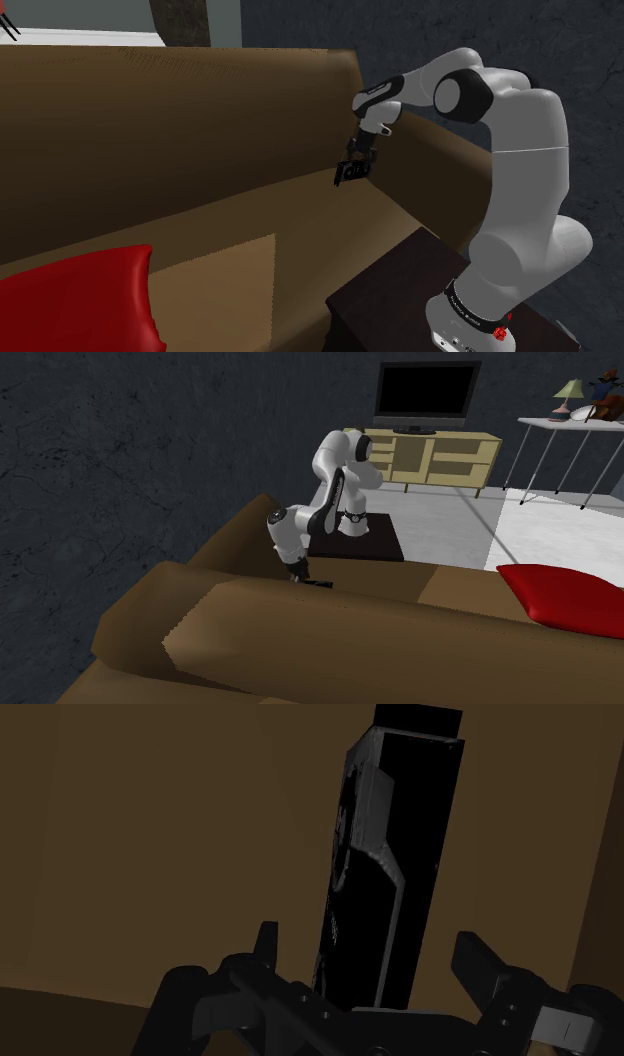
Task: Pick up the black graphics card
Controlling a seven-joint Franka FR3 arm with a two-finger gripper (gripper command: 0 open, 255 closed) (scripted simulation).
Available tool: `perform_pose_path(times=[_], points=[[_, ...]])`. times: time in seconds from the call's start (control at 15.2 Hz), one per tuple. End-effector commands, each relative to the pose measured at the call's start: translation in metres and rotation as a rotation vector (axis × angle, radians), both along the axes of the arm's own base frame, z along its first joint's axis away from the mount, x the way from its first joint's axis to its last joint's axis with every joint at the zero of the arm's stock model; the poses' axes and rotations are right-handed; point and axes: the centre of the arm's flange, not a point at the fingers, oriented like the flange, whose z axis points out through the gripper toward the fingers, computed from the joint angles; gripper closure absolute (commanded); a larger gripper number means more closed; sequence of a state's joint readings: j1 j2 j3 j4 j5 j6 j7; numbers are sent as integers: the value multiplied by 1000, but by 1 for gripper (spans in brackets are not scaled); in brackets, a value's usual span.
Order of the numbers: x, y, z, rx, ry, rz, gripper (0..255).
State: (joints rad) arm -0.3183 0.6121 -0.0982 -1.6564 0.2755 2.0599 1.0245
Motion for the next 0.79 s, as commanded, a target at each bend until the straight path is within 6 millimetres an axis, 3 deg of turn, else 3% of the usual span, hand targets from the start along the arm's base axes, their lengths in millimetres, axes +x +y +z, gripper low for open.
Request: perform_pose_path(times=[0.0, 0.07, 0.73], points=[[-1, 0, -4, 0, 0, 0, 0], [0, 1, -4, 0, 0, 0, 255], [-1, 0, 1, 0, 0, 0, 255]])
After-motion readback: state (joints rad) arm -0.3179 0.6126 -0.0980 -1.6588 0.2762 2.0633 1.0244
